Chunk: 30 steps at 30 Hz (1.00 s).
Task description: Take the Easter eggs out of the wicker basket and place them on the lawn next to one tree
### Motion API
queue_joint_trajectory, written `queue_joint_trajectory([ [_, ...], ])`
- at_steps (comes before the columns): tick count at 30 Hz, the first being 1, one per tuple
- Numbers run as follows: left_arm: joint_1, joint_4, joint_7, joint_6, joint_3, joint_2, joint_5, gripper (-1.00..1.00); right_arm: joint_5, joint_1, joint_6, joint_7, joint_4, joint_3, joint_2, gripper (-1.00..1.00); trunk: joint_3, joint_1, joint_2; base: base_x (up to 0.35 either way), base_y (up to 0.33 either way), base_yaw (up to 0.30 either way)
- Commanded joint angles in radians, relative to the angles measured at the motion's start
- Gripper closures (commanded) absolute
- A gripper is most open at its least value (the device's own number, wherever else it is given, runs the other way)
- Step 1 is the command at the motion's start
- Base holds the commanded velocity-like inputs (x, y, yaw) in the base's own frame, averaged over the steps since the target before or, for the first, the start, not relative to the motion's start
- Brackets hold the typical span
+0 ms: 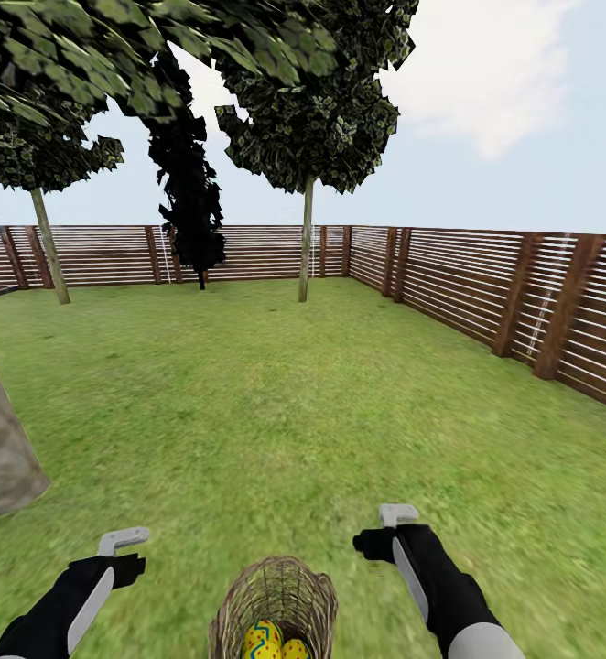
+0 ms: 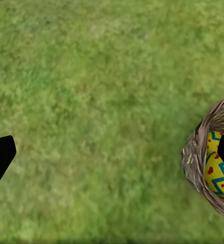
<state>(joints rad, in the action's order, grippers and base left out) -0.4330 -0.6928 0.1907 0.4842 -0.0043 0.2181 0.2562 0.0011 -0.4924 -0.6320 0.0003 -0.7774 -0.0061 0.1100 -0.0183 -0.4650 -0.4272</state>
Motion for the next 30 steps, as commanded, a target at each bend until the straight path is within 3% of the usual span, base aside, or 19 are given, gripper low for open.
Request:
queue_joint_trajectory([
  [1,0.0,-0.002,0.007,0.004,0.0,0.0,0.011,-1.0,0.001,-0.021,-0.006,0.0,0.031,0.0,0.001,-1.0,0.001,0.0,-0.001,0.0,0.0,0.0],
  [7,0.0,-0.004,0.006,0.008,0.002,0.001,0.011,-1.0,0.006,-0.149,0.005,-0.002,0.265,0.001,0.001,-1.0,0.001,0.0,-0.001,0.0,0.0,0.0],
  [10,0.0,-0.004,0.006,0.012,0.002,0.001,0.011,-1.0,0.007,-0.176,0.034,-0.002,0.33,0.001,0.001,-1.0,0.001,0.0,-0.001,0.0,0.0,0.0],
  [22,0.0,-0.001,0.012,0.009,0.005,0.002,0.011,-1.0,0.007,-0.2,0.056,0.002,0.373,0.003,0.013,-1.0,0.001,0.0,-0.001,0.0,0.0,0.0],
  [30,0.001,0.006,0.017,0.003,0.006,0.002,0.012,-1.0,0.008,-0.203,0.058,0.003,0.375,0.009,0.02,-1.0,0.026,-0.031,-0.057,0.0,0.0,0.0],
])
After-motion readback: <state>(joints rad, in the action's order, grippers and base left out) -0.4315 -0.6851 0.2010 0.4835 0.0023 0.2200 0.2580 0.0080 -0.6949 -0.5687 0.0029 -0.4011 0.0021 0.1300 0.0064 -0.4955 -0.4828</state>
